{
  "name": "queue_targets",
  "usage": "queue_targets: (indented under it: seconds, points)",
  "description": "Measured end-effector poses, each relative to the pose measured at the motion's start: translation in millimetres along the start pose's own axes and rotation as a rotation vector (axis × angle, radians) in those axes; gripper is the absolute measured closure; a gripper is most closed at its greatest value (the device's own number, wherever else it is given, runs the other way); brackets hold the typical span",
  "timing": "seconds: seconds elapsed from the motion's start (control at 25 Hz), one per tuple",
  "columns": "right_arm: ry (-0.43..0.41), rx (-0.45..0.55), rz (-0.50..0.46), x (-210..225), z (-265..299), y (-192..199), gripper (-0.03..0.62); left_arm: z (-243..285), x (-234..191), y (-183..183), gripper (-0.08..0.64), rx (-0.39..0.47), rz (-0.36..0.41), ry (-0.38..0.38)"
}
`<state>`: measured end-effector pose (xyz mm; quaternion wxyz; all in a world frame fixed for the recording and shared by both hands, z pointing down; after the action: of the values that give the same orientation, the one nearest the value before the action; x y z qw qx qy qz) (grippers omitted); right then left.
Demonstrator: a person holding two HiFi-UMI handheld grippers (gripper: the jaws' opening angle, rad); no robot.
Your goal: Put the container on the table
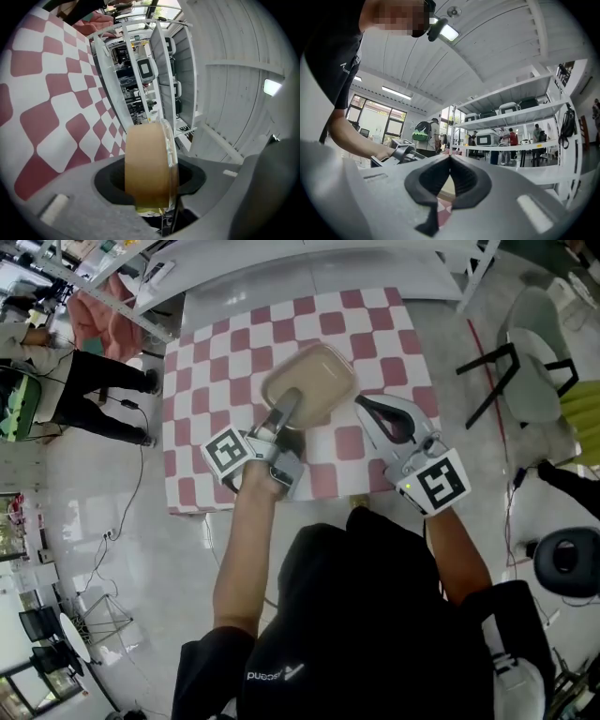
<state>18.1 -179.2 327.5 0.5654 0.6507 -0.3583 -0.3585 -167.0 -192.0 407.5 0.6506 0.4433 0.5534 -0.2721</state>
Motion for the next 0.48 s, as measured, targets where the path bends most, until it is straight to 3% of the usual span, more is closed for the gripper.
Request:
queue_targets:
  seconds: [0.2, 0.48]
  points:
    - [-0.005, -0.011, 0.013, 18, 18, 11, 0.59, 33, -28, -13, 0.362, -0.05, -0.007, -0.036]
    - [0.05, -0.046, 0.013, 37, 36, 24, 0.589, 71, -63, -30, 0.362, -0.15, 0.029, -0.115]
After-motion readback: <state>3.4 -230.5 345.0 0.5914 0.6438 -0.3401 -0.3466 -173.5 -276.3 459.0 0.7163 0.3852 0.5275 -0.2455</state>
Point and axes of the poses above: the fingertips, and each gripper's own axes: z forward along the fingers, x to its right, y out of its underside, the point moved 5 cm from there along -z, backward along the fingers, and after that the axes turned 1 degree about y, right-handed, at the moved point
